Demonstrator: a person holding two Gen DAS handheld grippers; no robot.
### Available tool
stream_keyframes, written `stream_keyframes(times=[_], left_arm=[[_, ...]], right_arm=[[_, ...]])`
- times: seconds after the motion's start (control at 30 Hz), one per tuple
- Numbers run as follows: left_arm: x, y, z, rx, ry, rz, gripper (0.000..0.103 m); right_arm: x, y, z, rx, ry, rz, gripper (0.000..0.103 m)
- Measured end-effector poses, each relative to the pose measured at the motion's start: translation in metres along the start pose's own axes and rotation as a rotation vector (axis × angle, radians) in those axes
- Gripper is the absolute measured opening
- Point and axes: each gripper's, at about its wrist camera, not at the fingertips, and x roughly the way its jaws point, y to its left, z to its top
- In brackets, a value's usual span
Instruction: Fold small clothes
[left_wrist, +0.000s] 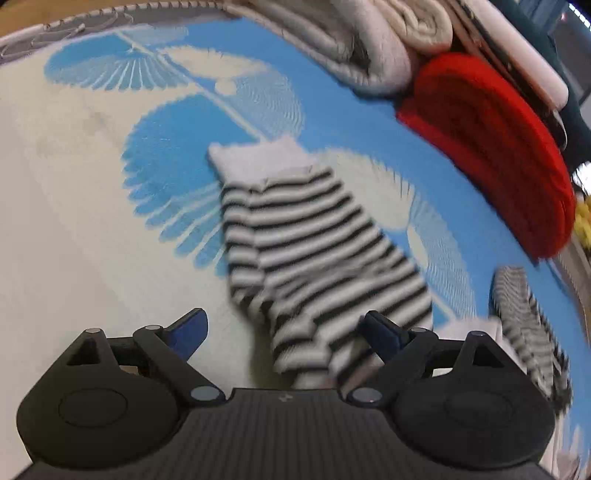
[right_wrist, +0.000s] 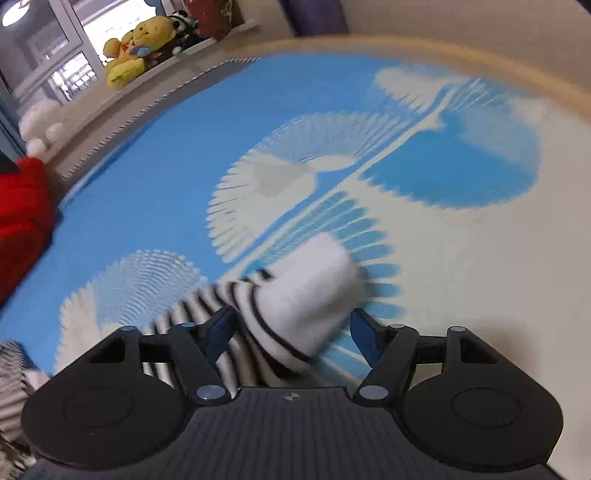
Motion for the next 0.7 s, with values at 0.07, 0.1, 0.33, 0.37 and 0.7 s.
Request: stream_keyframes(times=[0.07,0.1,0.33,0.37,0.7], left_arm=[[0.005,-0.013,0.007,0.043,-0.016,0.009,0.052],[0.004,-0.018,0.01,0.067,-0.028,0.027,0.037],[-0.028,0.006,0.042,0.059,-0.194,0.201,0.01],[-0.03,0.015,0.046,0.037,-0.188,0.205,0.01],[-0.038,0.056,0.038,-0.061,-0.131,0.126,0.048]], right_arm=[[0.003,0.014,0.004,-0.082,-0.011,0.037,0.007],[-0.005,0.025,0.005,-0.164,-0.071,0.014,0.007],[-0.084,0.007,0.067,-0.224,-0.332,-0.429,0.006],[-0.091,-0.003,0.079,-0.203,-0.357,-0.492,0.007],[-0.048,-0.017,0.037,-0.172,-0.111,-0.368,0.068]])
